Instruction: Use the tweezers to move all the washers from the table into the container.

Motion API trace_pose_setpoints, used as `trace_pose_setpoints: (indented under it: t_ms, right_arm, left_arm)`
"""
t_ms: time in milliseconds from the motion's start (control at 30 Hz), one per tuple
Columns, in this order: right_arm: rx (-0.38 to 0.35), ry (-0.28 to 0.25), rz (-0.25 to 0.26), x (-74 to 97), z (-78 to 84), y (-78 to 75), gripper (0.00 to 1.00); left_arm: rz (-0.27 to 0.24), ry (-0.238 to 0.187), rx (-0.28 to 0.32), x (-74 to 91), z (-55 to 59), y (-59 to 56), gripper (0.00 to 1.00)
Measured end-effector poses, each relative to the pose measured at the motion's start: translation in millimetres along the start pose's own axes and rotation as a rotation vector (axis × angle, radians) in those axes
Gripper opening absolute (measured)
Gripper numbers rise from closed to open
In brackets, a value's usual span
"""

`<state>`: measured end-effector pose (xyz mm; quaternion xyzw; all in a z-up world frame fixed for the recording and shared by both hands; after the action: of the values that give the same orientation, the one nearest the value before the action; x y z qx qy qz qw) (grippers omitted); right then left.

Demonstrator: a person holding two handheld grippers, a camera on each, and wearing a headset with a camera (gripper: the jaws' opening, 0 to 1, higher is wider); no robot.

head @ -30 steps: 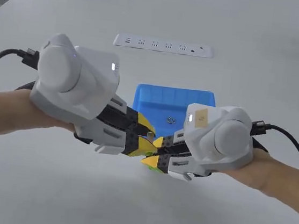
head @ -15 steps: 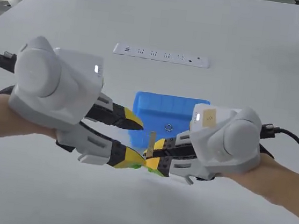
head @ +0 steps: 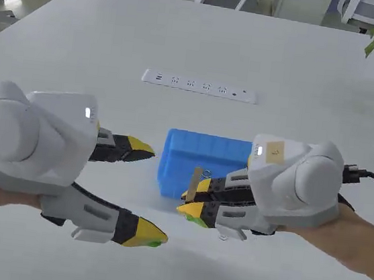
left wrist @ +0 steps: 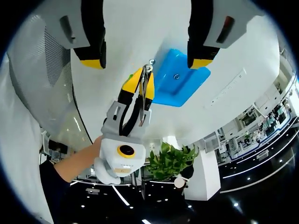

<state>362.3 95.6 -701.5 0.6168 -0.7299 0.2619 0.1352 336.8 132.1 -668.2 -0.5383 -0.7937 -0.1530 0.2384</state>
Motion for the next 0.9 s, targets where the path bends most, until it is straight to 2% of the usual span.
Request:
trace_pose_setpoints:
  t_ms: [100,133,200,267,333,433,533,700,900]
  right_arm:
    - [-0.002,-0.005,0.010,4.3,-6.1,-2.1,0.09]
    - [0.000,-0.006,0.014,6.1,-7.8,-2.8,0.09]
    - [-0.001,-0.007,0.020,8.6,-9.6,-4.2,0.09]
    - [0.000,-0.006,0.026,12.0,-11.6,-6.2,0.09]
    - [-0.003,-0.011,0.037,15.7,-14.4,-9.8,0.09]
    - [-0.008,-0.018,0.067,21.3,-18.3,-20.6,0.09]
    - [-0.012,-0.026,0.093,25.8,-22.8,-33.0,0.09]
    - [-0.012,-0.032,0.128,27.6,-28.1,-54.2,0.09]
    - [-0.006,-0.029,0.155,24.9,-27.6,-72.8,0.09]
  left_arm:
    - [-0.042,-0.002,0.000,4.1,2.8,3.2,0.86]
    - [-0.068,-0.010,-0.019,7.1,3.1,5.0,0.86]
    - [-0.085,-0.030,-0.003,10.0,5.1,5.4,0.87]
    - [-0.089,-0.042,0.038,12.3,10.8,3.6,0.90]
    - [-0.090,-0.038,0.042,14.3,16.8,0.2,0.91]
    - [-0.098,-0.020,0.079,17.4,30.3,-4.7,0.94]
    - [-0.118,-0.032,0.105,21.9,37.8,-6.2,0.96]
    - [-0.136,-0.061,0.147,25.1,43.8,-8.3,0.99]
    - [-0.123,-0.054,0.181,23.3,52.3,-13.2,0.99]
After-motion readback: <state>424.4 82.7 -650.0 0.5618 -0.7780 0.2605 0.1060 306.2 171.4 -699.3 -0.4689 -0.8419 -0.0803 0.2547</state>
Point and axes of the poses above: the centre of the closed fingertips' face, and the gripper's own axes: x roughly backward along the fingers, y roughly to its left, z roughly out of its underside, the point moved 2 cm from there along x, roughly backward along the fingers, and after that the axes turned 12 degrees about z, right-handed, at the moved point
